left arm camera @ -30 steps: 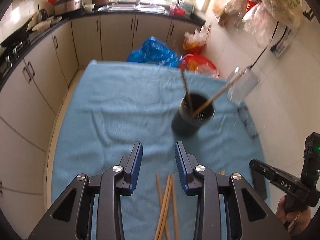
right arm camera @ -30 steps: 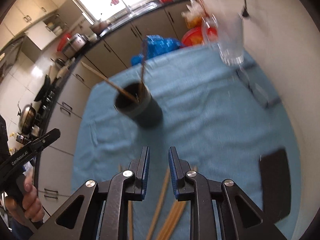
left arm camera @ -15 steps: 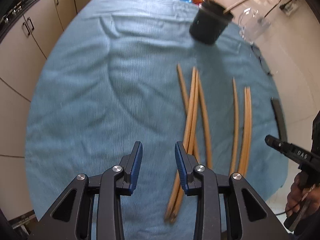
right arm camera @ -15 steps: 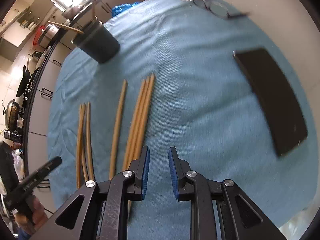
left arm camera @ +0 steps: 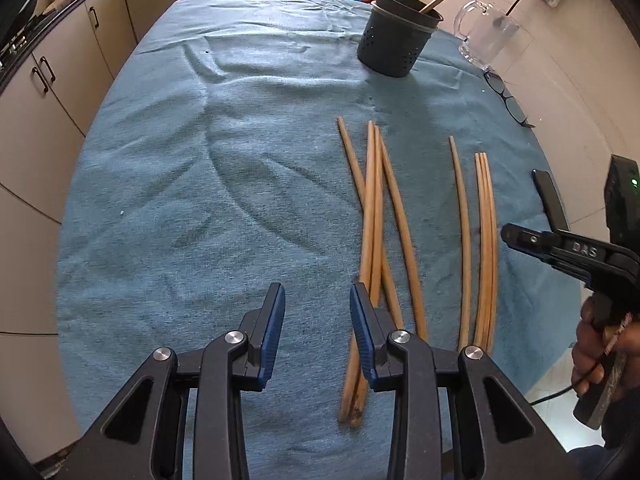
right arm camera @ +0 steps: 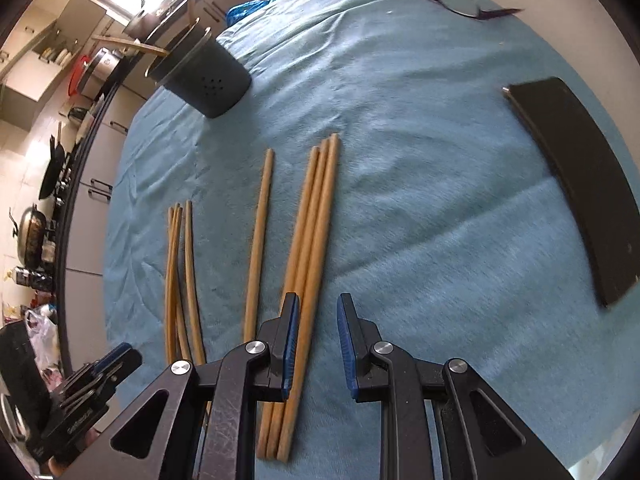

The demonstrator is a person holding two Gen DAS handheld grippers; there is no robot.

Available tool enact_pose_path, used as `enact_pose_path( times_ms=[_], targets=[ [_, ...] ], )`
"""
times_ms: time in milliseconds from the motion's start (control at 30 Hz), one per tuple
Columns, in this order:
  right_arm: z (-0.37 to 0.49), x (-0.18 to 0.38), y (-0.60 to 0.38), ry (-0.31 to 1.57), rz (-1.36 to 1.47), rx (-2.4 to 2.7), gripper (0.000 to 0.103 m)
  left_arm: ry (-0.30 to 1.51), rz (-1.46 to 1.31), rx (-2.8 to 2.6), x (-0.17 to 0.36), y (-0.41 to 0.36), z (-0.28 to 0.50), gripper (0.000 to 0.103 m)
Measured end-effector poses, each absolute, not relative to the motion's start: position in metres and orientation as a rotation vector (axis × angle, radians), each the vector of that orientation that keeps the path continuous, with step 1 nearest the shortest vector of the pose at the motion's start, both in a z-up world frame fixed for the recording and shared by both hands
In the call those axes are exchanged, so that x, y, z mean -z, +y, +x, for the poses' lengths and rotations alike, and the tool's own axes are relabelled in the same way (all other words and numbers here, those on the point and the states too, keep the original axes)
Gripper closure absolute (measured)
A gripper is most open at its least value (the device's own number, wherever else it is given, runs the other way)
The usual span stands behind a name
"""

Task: Organize utensils
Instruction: 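Move both open tools back over the remaining chopsticks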

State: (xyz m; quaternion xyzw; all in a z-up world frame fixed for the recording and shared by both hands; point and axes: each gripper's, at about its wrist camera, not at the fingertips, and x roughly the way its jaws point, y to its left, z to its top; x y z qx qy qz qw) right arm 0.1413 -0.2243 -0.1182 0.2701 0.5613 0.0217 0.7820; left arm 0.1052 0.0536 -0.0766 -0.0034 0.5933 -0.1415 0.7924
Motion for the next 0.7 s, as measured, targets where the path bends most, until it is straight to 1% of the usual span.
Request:
enact_pose_path(
  times_ms=[133, 167, 200, 300, 600, 700],
  targets=[
    [0.149, 0.127, -0.216, 1.244, 0.55, -0.023, 0.082, 1.278, -0.005, 0.3, 0.077, 0.058, 0.105, 0.071],
    [0.149, 0.126, -0.216, 1.234, 0.545, -0.026, 0.083, 1.279, -0.007, 0.299, 0.078, 0.058, 0.105, 0.071],
    [0.15, 0.126, -0.215, 1.236, 0.534, -0.027, 0.086, 1.282, -0.008, 0.3, 0.078, 0.058, 0.106, 0.071],
    [0.151, 0.126, -0.215, 1.25, 0.5, -0.021, 0.088, 1.283, -0.013, 0.302, 0.079, 0.057, 0.109, 0.071],
    [0.141, 0.128, -0.24, 1.279, 0.49, 0.041, 0.088, 1.301, 0.002, 0.347, 0.084, 0.04, 0.123, 0.07],
    [0.14, 0.128, -0.248, 1.277, 0.488, 0.063, 0.088, 1.313, 0.016, 0.382, 0.088, 0.029, 0.129, 0.068]
  ],
)
